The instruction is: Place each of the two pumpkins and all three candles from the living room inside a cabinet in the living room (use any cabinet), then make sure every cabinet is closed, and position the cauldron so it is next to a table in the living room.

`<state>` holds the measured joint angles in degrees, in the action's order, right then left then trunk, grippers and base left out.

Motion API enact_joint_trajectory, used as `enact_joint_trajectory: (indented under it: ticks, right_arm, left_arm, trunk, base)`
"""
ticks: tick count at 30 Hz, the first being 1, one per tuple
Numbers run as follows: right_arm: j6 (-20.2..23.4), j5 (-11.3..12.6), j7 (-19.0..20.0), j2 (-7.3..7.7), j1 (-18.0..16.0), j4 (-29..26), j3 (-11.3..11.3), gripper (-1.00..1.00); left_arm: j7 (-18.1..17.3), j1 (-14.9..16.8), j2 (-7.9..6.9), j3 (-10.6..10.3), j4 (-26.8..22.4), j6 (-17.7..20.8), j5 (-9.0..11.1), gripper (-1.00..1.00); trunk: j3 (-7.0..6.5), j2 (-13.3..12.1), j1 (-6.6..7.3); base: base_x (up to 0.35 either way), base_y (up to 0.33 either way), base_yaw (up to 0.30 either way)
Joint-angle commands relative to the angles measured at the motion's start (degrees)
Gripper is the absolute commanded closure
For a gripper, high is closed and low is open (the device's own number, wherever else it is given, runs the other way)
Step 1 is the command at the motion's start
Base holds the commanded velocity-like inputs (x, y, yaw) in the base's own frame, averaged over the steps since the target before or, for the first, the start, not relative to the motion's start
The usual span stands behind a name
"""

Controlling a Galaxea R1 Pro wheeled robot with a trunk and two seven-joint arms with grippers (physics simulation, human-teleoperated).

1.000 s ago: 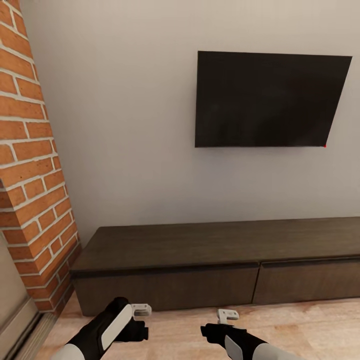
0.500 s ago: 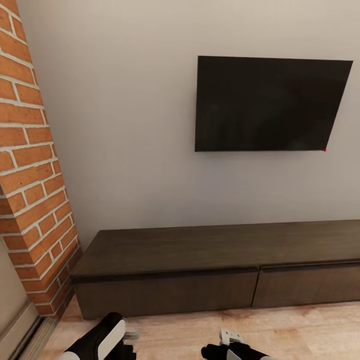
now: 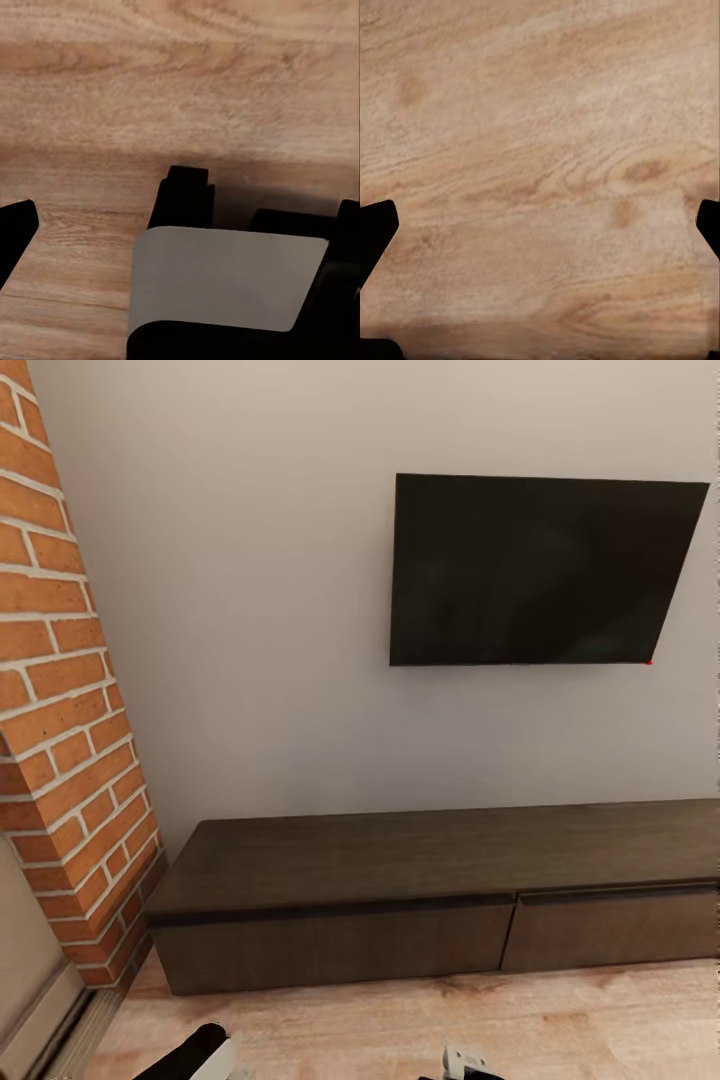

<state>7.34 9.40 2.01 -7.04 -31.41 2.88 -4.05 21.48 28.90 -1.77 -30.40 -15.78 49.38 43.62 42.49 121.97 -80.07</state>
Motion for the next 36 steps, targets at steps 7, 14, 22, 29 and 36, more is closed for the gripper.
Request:
enact_joint_trajectory:
  ticks: [7, 14, 22, 29, 36]
  right_arm:
    - [-0.8, 0.3, 0.1, -0.03, 0.2, 0.0, -0.3, -1.0]
    - [-0.9, 0.3, 0.1, 0.01, 0.3, 0.0, -0.3, -1.0]
    - [-0.6, 0.3, 0.1, 0.01, 0.3, 0.0, -0.3, -1.0]
    - [-0.7, 0.2, 0.0, 0.01, 0.3, 0.0, -0.3, -1.0]
    - [-0.8, 0.1, 0.0, 0.01, 0.3, 0.0, -0.3, -1.0]
  left_arm:
    - [0.5, -0.3, 0.06, -0.4, 0.6, -1.0, 0.7, -1.0]
    - [0.5, -0.9, 1.09, -0.3, 1.2, -1.4, 0.5, -1.0]
    - [0.5, -1.4, 0.96, -0.2, 1.3, -1.6, 1.0, -1.0]
    - [0.5, -1.6, 1.14, -0.3, 1.3, -2.9, 1.1, -1.0]
    - [0.5, -1.9, 1.51, -0.3, 3.2, -3.7, 1.0, -1.0]
  trunk:
    - [-1.13, -2.8, 1.58]
    - [-2.38, -5.6, 3.12]
    - [-3.82, -8.8, 4.87]
    - [-5.08, -11.6, 6.41]
    - [-6.33, -14.4, 7.95]
  base:
    - [-0.15, 0.0, 0.0]
    - [-0.196, 0.0, 0.0]
    - [-0.065, 0.0, 0.0]
    - [-0.299, 0.0, 0.0]
    - [-0.328, 0.0, 0.0]
